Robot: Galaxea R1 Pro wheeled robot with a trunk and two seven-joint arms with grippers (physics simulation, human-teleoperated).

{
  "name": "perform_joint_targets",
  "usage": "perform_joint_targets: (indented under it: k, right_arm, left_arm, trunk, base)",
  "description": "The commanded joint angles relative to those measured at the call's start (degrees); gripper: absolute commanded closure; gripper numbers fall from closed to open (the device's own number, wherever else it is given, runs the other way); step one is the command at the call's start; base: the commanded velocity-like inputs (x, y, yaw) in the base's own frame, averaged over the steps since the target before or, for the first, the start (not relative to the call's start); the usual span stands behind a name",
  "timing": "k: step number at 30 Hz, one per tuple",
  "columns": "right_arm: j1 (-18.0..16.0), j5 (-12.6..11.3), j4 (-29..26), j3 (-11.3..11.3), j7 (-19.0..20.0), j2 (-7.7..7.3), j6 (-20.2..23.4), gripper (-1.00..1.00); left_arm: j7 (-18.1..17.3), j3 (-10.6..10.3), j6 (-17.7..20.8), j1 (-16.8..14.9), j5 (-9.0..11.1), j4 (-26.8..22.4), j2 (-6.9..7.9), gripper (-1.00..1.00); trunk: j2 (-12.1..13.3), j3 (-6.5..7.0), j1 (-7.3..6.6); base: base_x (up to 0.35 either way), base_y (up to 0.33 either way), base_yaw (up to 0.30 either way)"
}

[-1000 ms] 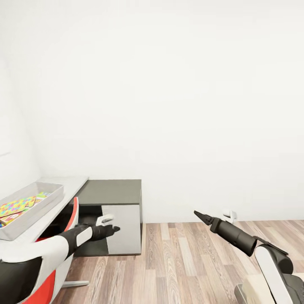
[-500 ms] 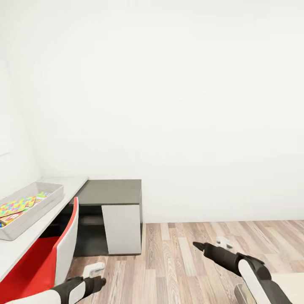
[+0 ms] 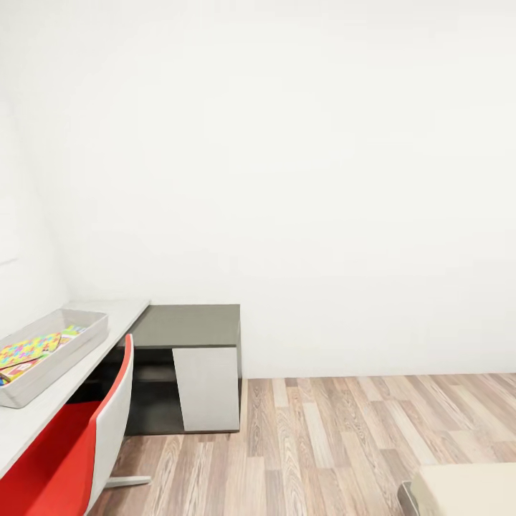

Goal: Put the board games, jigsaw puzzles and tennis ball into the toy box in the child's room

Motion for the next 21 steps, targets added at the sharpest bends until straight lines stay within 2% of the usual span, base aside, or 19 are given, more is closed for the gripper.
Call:
perform_joint_targets:
  k: [1, 2, 5, 6, 8, 10, 13, 21]
  right_arm:
    - [-0.04, 0.68, 2.58, 0.56, -0.05, 0.29, -1.85, -1.00]
    - [-0.03, 1.93, 6.98, 1.05, -0.19, 1.02, -5.97, -1.00]
    - [-0.03, 3.66, 12.97, 1.51, -0.31, 2.28, -11.93, -1.00]
    - [-0.03, 4.69, 16.55, 1.69, -0.42, 3.18, -15.37, -1.00]
    - [-0.05, 6.03, 20.23, 1.82, -0.55, 4.55, -19.05, -1.00]
    - [-0.12, 7.08, 22.05, 1.89, -0.82, 5.60, -21.07, -1.00]
    - [-0.14, 7.99, 23.34, 1.94, -1.80, 6.36, -22.69, -1.00]
    - [0.92, 8.40, 23.91, 1.96, -3.01, 6.34, -23.65, -1.00]
  left_arm:
    - [0.48, -0.51, -0.72, 0.84, 0.35, -0.28, 0.10, -1.00]
    - [0.49, -0.51, -1.35, 2.32, 0.40, -0.28, 0.10, -1.00]
    - [0.51, -0.51, -1.94, 4.46, 0.44, -0.28, 0.11, -1.00]
    - [0.52, -0.51, -2.17, 5.69, 0.45, -0.28, 0.09, -1.00]
    - [0.52, -0.51, -2.36, 6.95, 0.47, -0.28, 0.08, -1.00]
    - [0.53, -0.51, -2.44, 7.67, 0.47, -0.28, 0.07, -1.00]
    - [0.53, -0.51, -2.44, 8.48, 0.52, -0.28, 0.07, -1.00]
    - [0.53, -0.51, -2.25, 9.28, 0.41, -0.28, 0.07, -1.00]
  trunk:
    - [-0.04, -0.04, 0.03]
    - [-0.04, -0.11, 0.03]
    - [-0.04, -0.33, 0.03]
    - [-0.04, -0.41, 0.03]
    - [-0.04, -0.59, 0.03]
    - [-0.04, -0.77, 0.03]
    - [-0.04, -1.04, 0.03]
    - [-0.04, -1.80, 0.03]
  base:
    - [0.000, 0.000, 0.000]
    - [0.000, 0.000, 0.000]
    - [0.000, 0.000, 0.000]
    - [0.000, 0.000, 0.000]
    - [0.000, 0.000, 0.000]
    - [0.000, 0.000, 0.000]
    - [0.000, 0.000, 0.000]
    - [0.000, 0.000, 0.000]
